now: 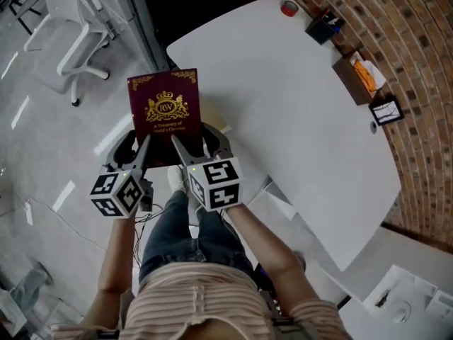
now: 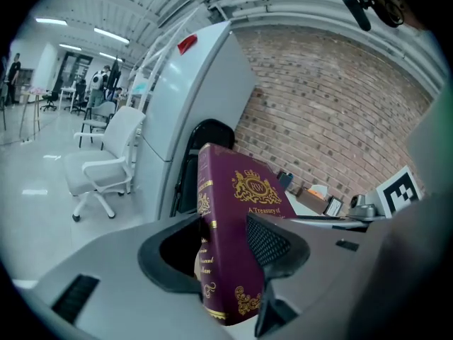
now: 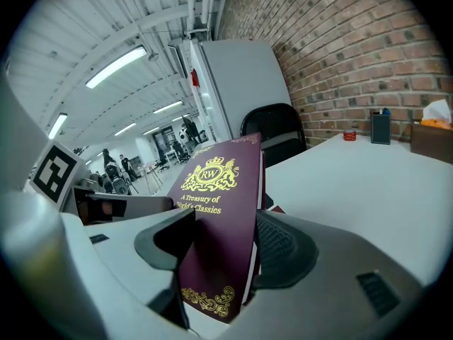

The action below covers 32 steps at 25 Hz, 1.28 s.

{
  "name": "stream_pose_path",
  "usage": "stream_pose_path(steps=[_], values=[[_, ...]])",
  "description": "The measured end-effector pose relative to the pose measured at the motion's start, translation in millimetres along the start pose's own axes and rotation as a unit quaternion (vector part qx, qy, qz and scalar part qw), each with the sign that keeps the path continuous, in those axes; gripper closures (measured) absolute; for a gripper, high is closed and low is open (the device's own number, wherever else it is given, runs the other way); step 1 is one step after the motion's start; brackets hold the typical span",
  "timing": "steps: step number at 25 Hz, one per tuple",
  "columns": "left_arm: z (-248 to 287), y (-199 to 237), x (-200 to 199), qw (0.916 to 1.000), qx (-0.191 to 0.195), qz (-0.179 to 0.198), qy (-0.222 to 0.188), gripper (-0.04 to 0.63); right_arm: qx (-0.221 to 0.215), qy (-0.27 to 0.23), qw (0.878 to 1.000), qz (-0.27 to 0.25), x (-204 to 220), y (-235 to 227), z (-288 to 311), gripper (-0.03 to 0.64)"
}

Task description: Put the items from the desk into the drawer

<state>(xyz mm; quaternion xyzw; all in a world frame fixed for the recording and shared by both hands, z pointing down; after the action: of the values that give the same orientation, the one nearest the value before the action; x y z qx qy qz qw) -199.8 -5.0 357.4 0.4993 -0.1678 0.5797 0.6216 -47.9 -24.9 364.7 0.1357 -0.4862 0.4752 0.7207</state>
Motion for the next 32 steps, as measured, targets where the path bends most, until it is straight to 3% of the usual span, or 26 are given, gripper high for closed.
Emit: stream_pose_path(steps=[9,19,27,32], values=[[26,72,6,0.9965,0.001,0.016,0.082,0.405,0.033,0.024,0.996,0.074,34,23,65,0.348],[62,113,42,0.9807,0.027,0.046,0.188,0.407,0.076,0.052,0.982,0.164,95,23,100,0.348],[84,108,68,0.9683,0.051,0.06,0.237,0.407,0.112,0.061,0.973,0.192,124,9,96,0.351],[87,93,83,0.9616,0.048,0.081,0.258,0.407,0.112,0.064,0.965,0.229,142,0,82,0.353]])
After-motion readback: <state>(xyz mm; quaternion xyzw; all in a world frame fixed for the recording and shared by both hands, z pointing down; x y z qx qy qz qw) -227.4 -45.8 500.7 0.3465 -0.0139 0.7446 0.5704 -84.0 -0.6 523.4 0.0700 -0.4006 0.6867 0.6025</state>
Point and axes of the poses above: the fingertips, and each gripper's own axes: z forward along the fingers, y to its left, x out of its underside, the point moved 5 cm from there along -z, backward along the fingers, and after that the axes turned 1 degree about -z, right-handed, at the moved point
